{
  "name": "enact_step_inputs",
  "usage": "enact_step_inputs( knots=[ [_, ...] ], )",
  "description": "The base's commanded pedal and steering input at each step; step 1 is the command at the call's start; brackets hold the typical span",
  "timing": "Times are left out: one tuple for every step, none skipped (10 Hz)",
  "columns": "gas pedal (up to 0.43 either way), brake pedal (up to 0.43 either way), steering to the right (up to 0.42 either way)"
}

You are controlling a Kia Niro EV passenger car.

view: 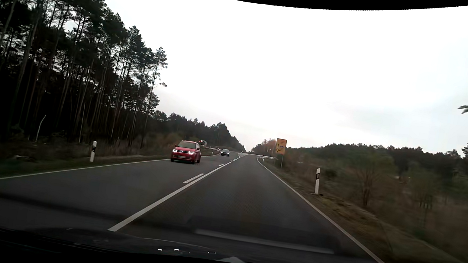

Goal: Follow the waypoints while adhering to traffic rules and regulations

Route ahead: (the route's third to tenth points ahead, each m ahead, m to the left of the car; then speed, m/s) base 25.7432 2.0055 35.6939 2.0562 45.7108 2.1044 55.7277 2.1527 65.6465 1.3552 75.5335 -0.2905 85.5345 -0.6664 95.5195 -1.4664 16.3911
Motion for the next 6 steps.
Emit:
enact_step_inputs(
  knots=[
    [0.000, 0.000, 0.002],
    [0.000, 0.000, 0.003],
    [0.000, 0.000, 0.003],
    [0.000, 0.000, 0.003],
    [0.000, 0.000, 0.004],
    [0.000, 0.000, 0.004]
  ],
)
